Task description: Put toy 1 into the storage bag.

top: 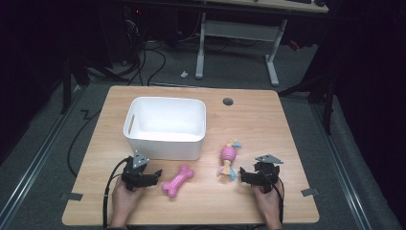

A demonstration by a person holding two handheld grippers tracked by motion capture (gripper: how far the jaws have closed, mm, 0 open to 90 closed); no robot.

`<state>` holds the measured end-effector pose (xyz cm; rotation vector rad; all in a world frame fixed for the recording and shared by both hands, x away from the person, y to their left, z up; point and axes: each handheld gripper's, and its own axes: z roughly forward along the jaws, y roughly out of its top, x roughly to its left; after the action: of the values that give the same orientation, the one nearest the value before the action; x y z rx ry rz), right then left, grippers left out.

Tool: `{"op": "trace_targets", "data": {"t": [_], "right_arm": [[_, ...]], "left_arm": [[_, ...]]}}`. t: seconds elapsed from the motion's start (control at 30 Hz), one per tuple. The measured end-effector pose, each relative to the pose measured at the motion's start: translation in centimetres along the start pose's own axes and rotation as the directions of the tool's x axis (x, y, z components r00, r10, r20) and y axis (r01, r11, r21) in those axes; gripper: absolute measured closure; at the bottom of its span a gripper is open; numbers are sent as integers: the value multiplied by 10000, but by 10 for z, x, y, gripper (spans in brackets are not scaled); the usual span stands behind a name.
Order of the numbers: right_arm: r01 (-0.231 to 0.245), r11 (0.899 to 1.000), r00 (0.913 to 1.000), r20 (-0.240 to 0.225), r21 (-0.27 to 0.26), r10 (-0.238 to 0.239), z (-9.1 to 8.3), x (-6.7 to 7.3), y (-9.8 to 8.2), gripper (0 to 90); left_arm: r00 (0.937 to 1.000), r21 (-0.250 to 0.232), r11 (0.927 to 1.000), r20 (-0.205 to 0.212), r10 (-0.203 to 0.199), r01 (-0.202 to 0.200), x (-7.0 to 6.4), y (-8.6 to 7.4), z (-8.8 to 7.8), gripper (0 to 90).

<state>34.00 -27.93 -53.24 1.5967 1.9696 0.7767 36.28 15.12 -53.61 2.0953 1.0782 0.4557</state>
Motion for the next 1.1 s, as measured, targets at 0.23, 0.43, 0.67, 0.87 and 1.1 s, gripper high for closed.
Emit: {"op": "trace_targets", "data": {"t": [0.23,0.43,0.67,0.87,1.1], "right_arm": [[-2,10000,10000,7,-1,2,0,0,0,72],[-21,10000,10000,14,2,21,0,0,0,76],[-15,10000,10000,27,-26,15,0,0,0,81],[-12,10000,10000,28,-27,12,0,0,0,81],[5,10000,10000,-4,-48,-5,-1,1,0,94]], "left_arm": [[10000,3,10000,-5,6,-6,0,0,0,230],[10000,8,10000,26,25,-25,0,0,0,227],[10000,17,10000,29,47,-47,0,0,0,221],[10000,16,10000,18,42,-42,1,0,0,221],[10000,13,10000,-86,17,-17,1,1,-3,265]]}}
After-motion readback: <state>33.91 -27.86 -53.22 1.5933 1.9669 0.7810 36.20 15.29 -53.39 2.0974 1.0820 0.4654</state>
